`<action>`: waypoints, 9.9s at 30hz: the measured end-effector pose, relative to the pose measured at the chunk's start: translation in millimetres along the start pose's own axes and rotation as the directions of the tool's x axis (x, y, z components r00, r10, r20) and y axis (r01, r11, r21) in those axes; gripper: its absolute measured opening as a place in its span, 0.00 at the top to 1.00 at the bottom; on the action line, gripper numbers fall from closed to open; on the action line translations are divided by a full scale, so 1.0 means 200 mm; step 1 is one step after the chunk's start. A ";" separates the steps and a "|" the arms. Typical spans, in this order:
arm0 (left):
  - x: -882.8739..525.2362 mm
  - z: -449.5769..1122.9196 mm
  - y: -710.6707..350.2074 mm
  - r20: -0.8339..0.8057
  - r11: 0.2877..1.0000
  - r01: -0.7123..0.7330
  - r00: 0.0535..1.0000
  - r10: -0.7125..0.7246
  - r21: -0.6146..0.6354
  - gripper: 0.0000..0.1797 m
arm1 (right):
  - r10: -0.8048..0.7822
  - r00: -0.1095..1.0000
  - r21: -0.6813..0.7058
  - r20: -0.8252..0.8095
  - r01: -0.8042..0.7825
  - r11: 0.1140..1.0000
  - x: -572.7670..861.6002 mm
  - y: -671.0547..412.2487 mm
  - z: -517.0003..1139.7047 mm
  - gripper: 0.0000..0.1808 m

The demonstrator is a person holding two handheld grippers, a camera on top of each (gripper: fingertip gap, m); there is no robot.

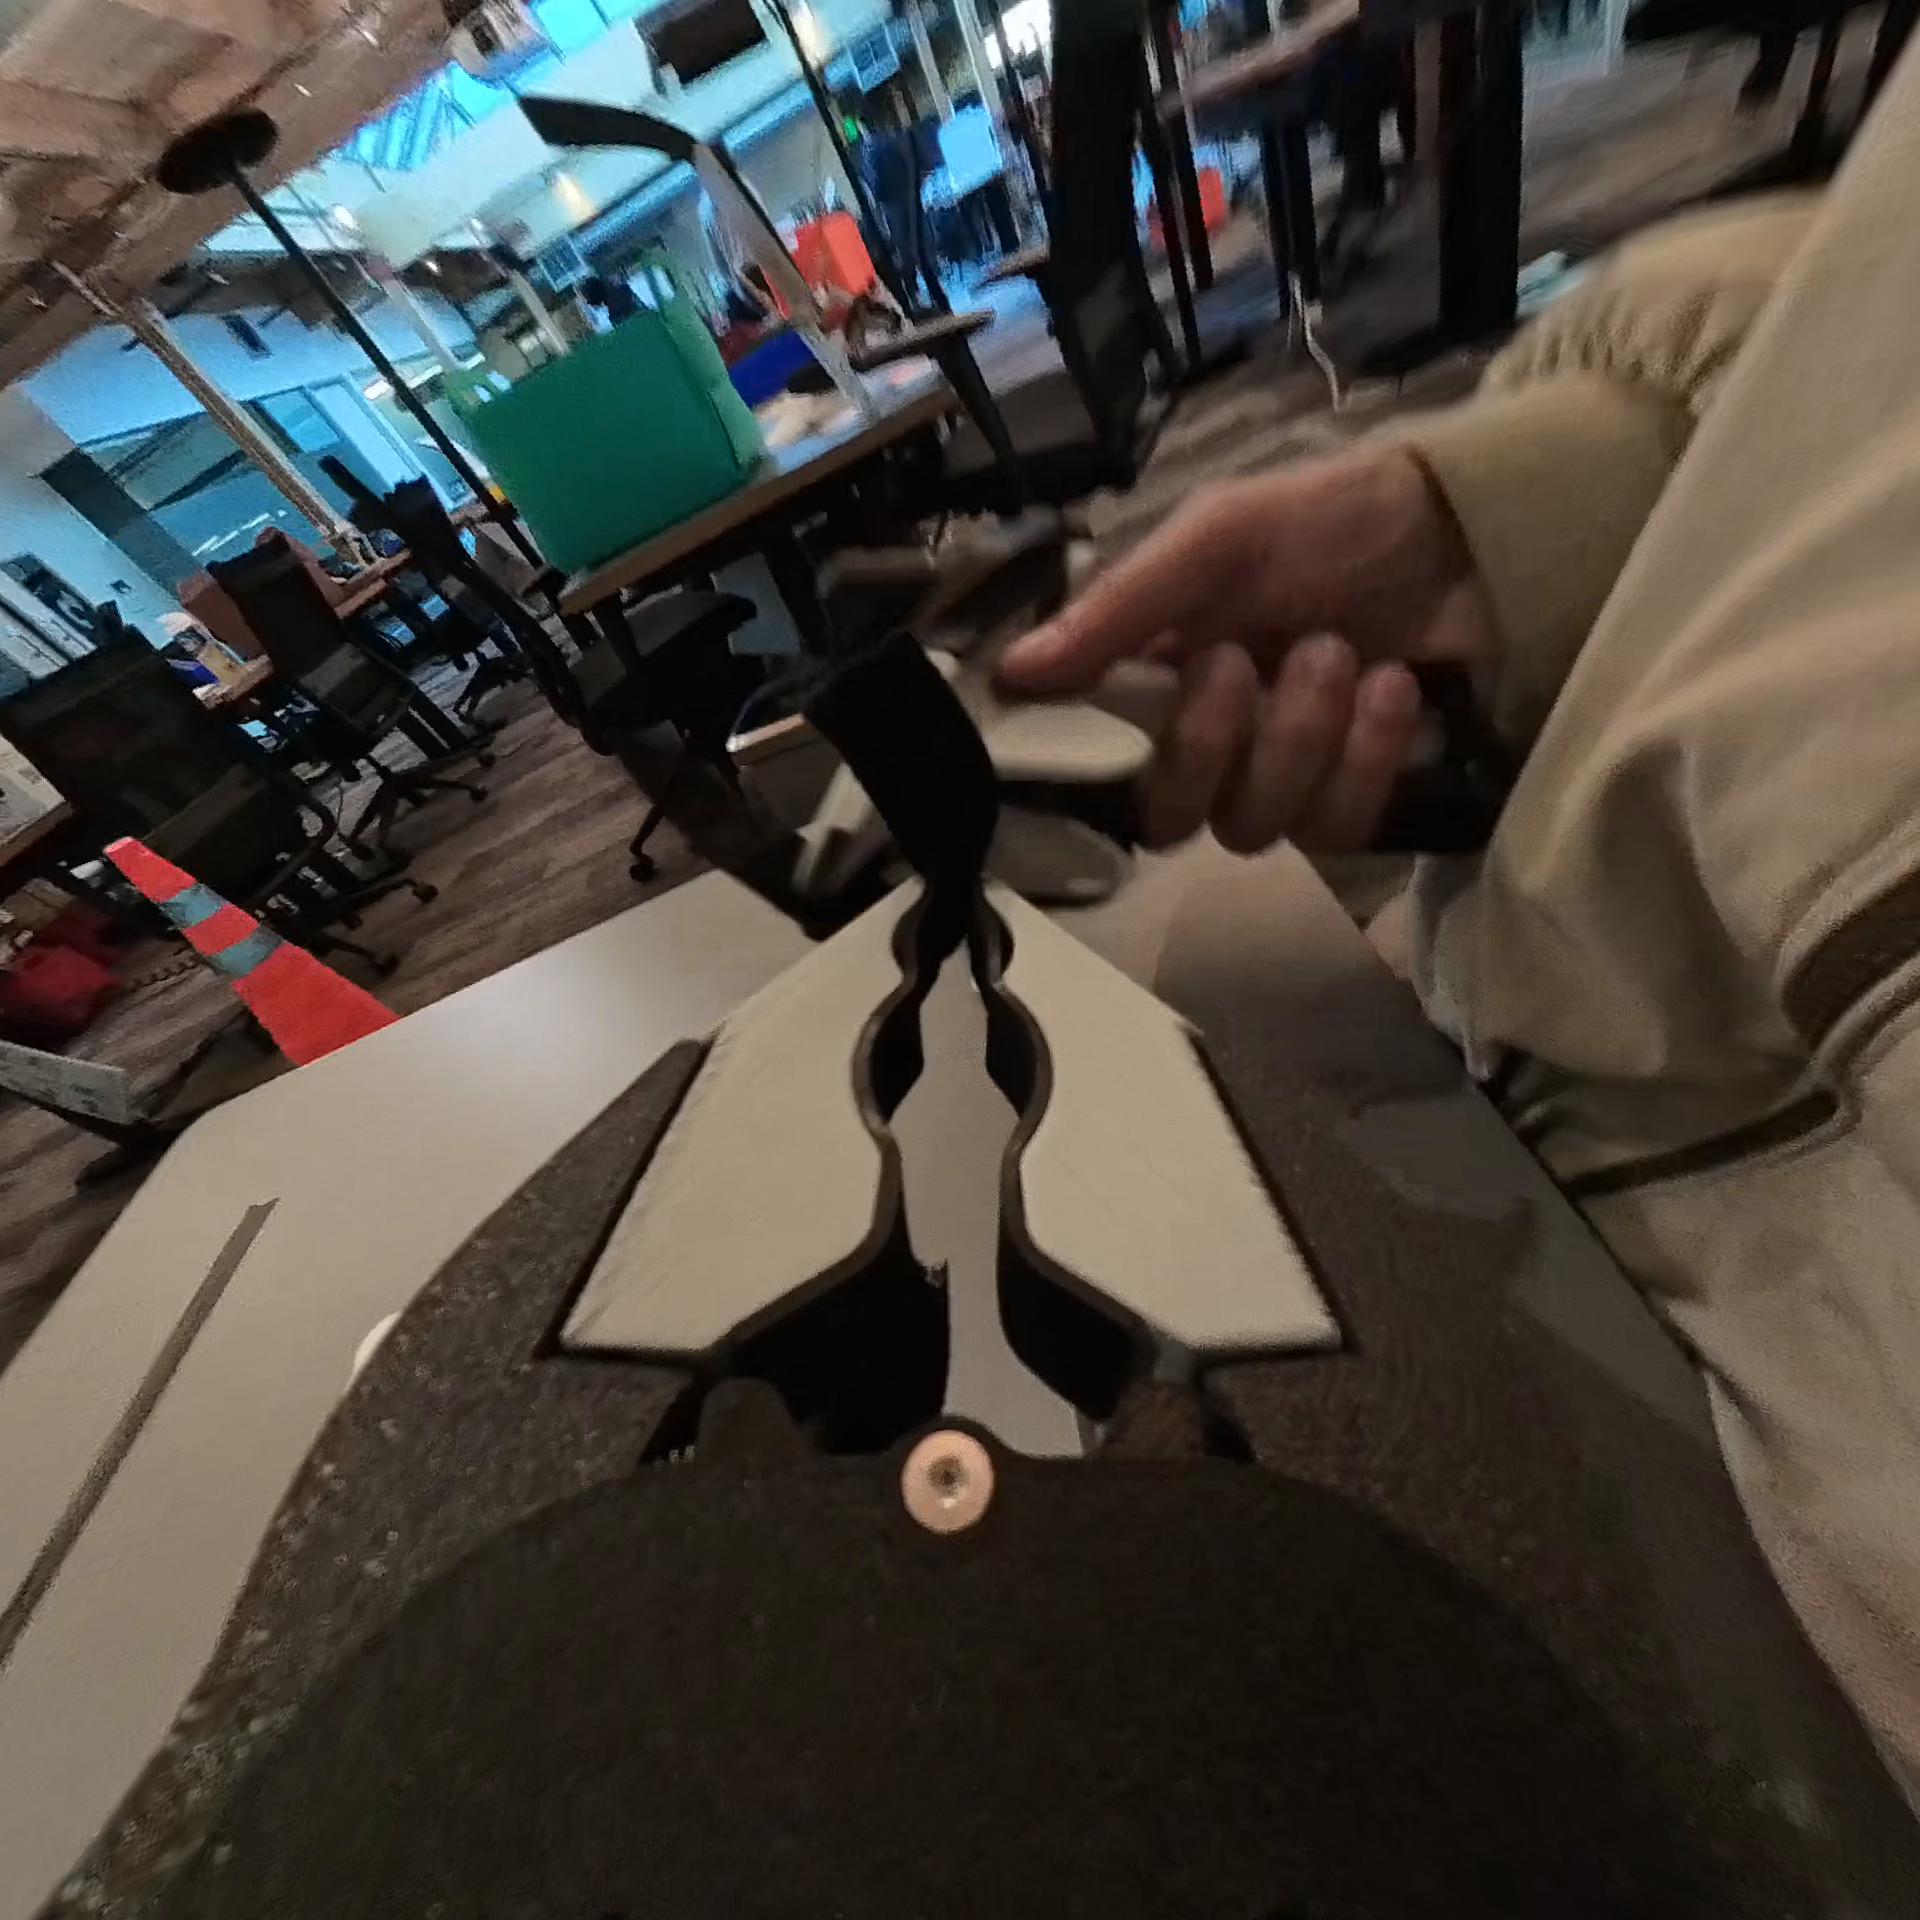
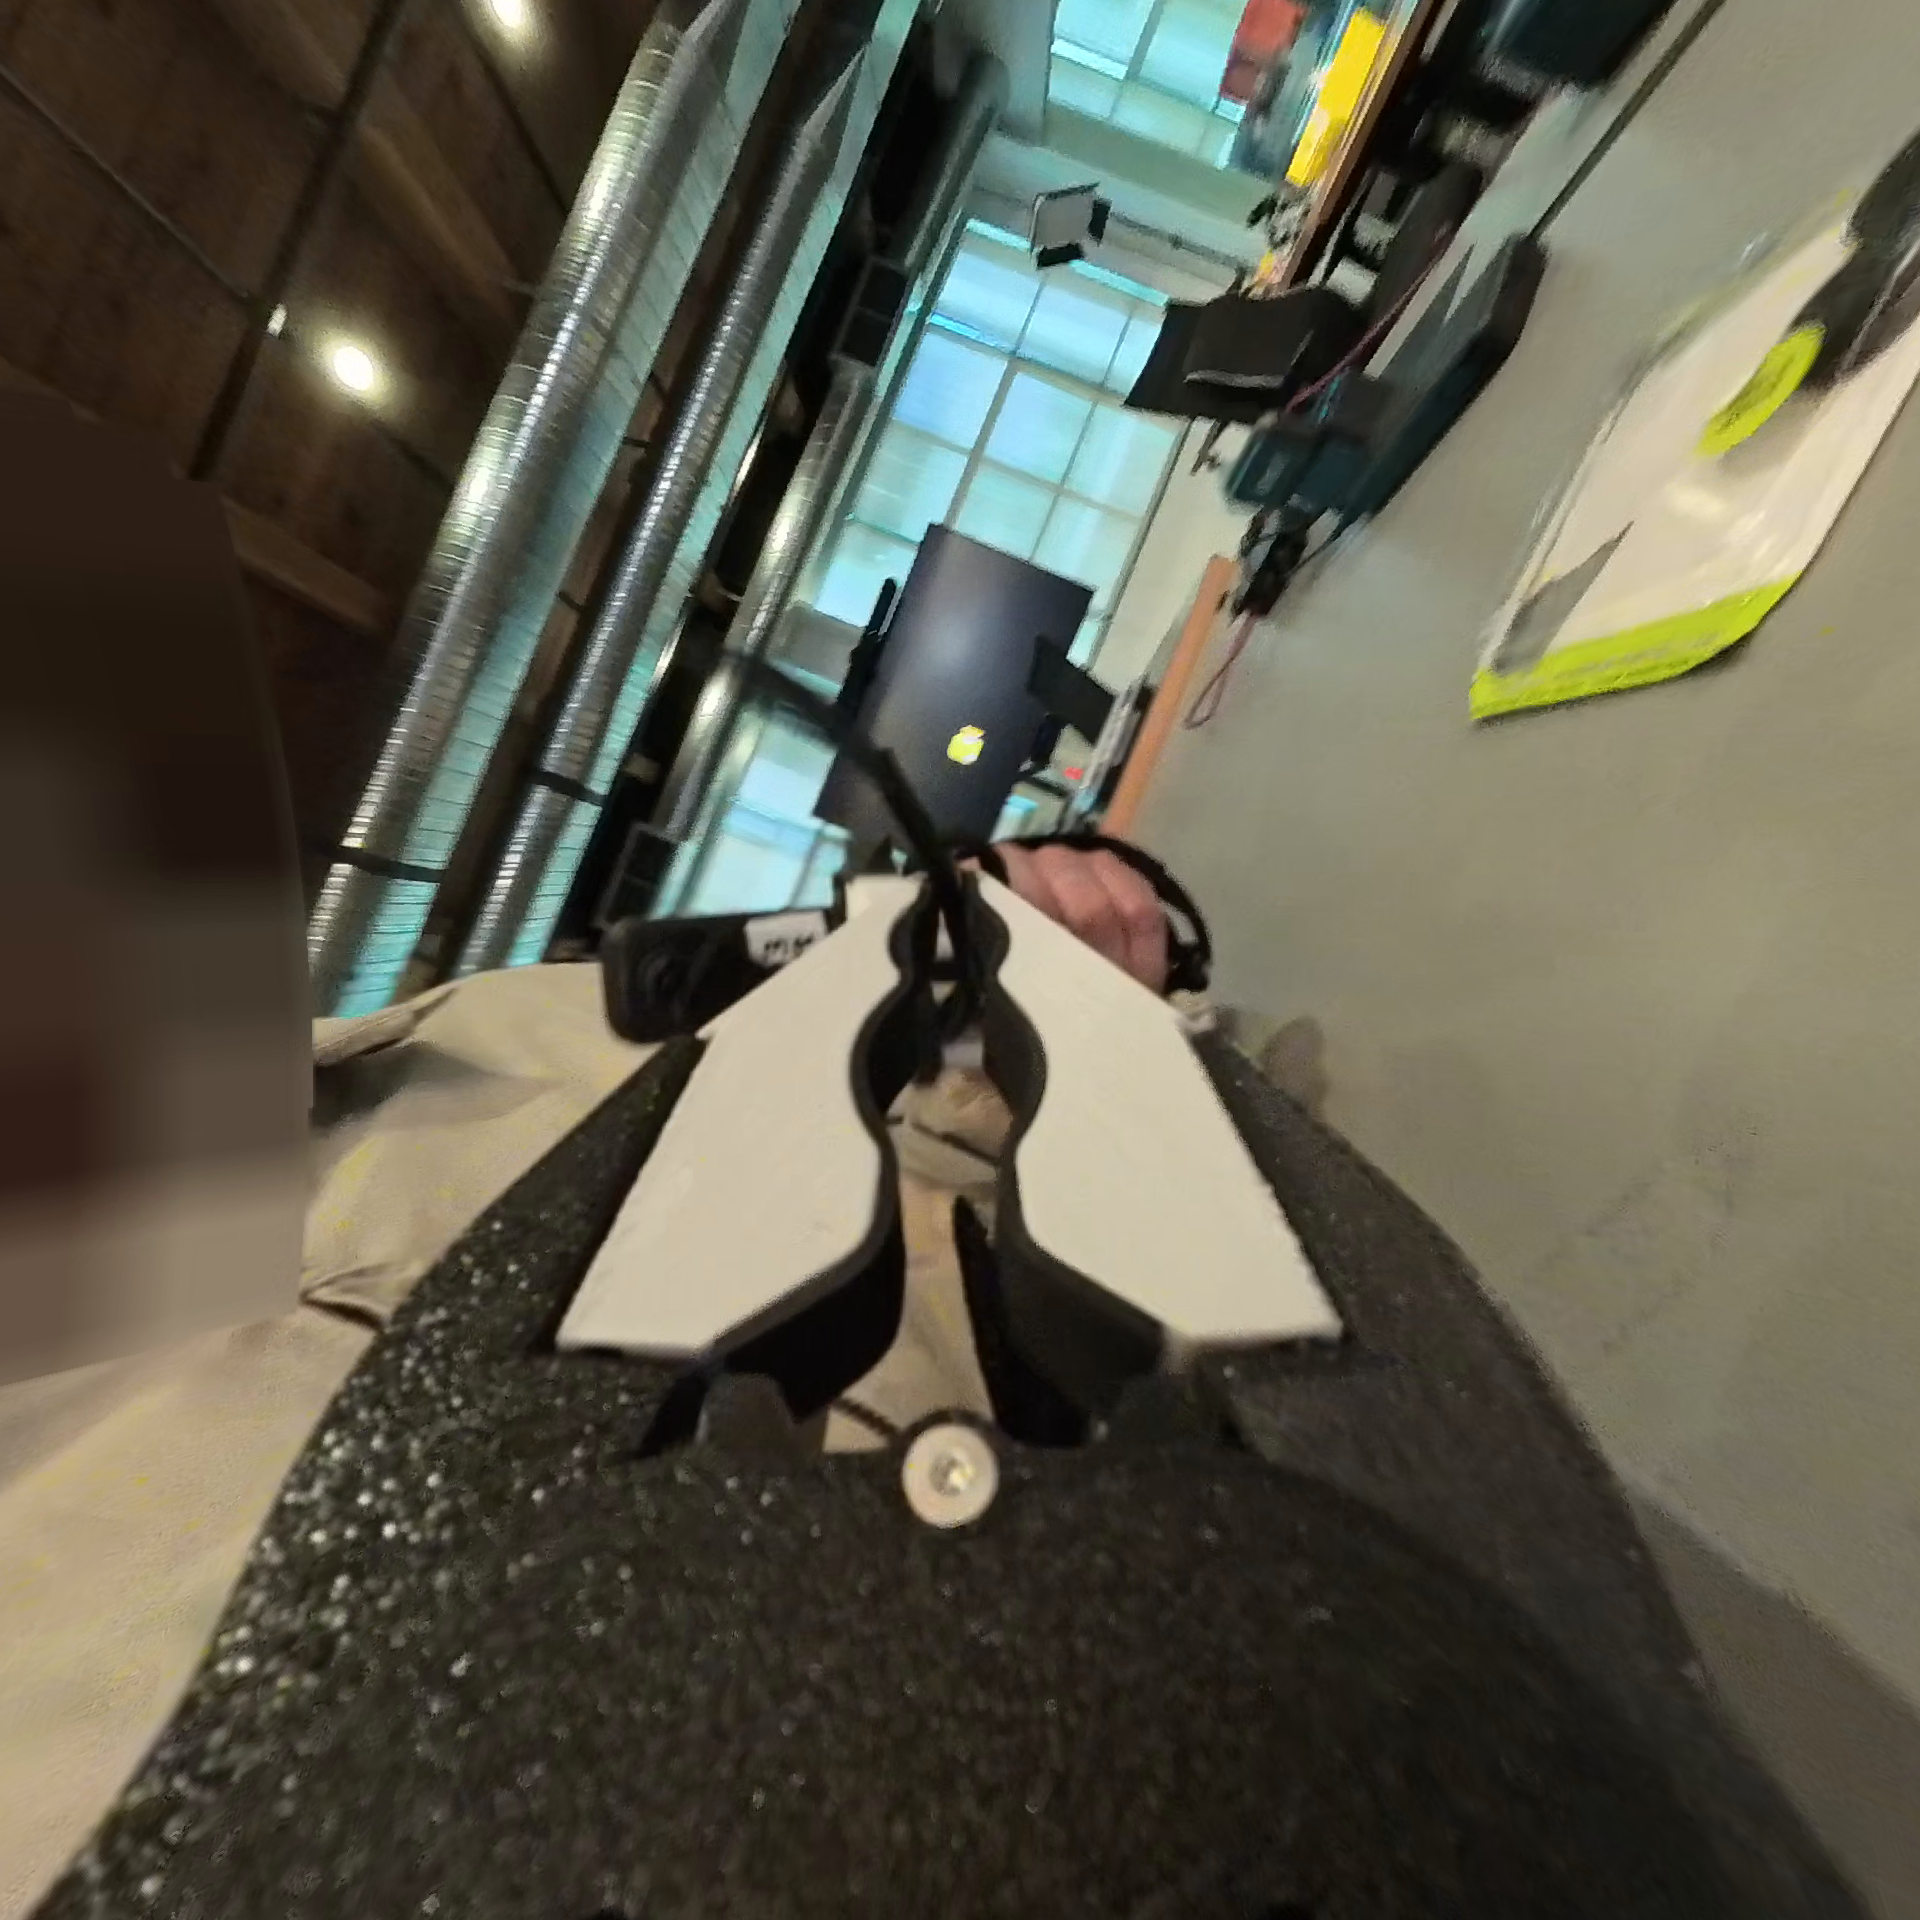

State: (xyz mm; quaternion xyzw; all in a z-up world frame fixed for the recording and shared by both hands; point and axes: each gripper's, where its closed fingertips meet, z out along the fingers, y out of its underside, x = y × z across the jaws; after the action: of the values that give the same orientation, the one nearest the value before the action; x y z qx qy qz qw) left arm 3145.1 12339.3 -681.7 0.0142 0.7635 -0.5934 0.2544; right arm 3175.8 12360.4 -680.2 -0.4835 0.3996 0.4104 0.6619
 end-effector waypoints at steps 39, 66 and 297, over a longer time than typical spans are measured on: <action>1.32 -0.19 -0.35 0.512 0.834 0.541 0.748 -0.422 -0.104 0.76 | -0.511 0.231 -0.106 -0.828 0.830 0.547 -1.06 1.02 -2.11 0.99; 1.40 2.12 -1.46 -0.155 0.934 0.281 0.935 -0.318 -0.218 0.76 | -0.031 -0.030 -0.043 -0.999 0.803 0.594 -1.91 1.07 -3.90 0.99; -7.73 6.38 0.14 0.350 0.787 0.583 0.793 -0.498 -0.201 0.80 | -0.434 0.115 -0.161 -0.893 0.820 0.549 0.30 -9.49 -3.16 0.99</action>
State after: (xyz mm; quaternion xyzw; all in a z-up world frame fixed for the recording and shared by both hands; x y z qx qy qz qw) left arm 4974.1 11615.4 -292.6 -0.3291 0.7716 -0.5153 0.1756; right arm 4877.0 11387.5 -278.0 -0.6024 0.4902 -0.3116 0.5475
